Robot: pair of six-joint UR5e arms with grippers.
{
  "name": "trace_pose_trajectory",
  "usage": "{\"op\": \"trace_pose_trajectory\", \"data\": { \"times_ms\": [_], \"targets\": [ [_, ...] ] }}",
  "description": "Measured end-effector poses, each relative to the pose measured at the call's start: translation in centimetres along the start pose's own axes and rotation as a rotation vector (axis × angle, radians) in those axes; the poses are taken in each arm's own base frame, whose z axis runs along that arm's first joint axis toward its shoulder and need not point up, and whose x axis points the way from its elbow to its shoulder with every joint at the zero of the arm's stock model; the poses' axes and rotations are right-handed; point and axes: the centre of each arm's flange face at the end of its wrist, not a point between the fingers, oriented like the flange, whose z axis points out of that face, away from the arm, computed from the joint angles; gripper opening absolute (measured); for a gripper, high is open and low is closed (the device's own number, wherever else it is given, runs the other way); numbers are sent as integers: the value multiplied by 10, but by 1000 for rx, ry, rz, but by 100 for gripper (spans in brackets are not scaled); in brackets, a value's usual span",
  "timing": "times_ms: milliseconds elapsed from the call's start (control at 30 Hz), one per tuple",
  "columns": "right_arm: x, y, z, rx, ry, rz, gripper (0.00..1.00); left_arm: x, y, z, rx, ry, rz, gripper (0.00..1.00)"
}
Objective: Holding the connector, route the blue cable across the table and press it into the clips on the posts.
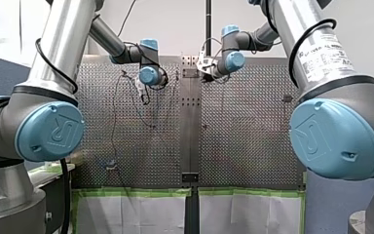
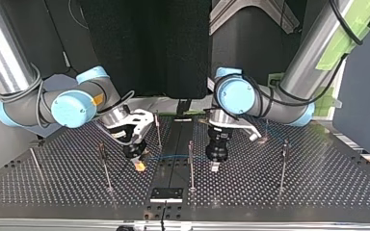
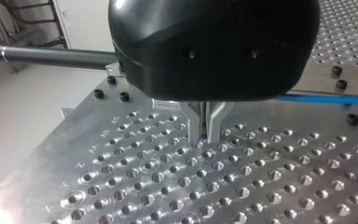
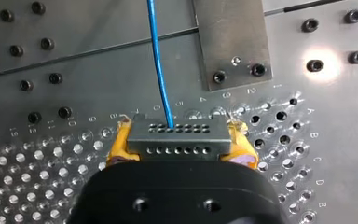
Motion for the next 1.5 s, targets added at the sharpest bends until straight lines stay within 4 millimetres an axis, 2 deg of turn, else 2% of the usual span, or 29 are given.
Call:
{"op": "trace_pose_trajectory", "data": {
  "times_ms": [33,67,100,333,467,1000,1200,1367,1500],
  "targets": [
    [1,0,0,-1,1,-2,0,1,0,-1,-4,6,2,75],
    [1,1,0,-1,2,-4,0,1,-1,-2,-9,12,4,75],
    [2,1,0,-1,3,-5,0,2,-1,-3,-14,18,6,99],
    [22,-3,-7,3,32,-10,0,5,-2,-14,-69,66,48,99],
    [27,-3,-9,1,38,-7,0,2,-8,-25,-84,86,64,99],
    [26,-2,-11,-4,28,-7,0,-15,-43,-99,13,207,77,99],
    [26,0,-11,-8,27,-6,0,-32,-52,-120,21,211,84,99],
    [27,8,-12,-29,28,-3,0,-54,-71,-136,58,167,102,99],
    [28,11,-12,-37,29,-1,0,-61,-85,-143,70,131,97,99]
  ]
}}
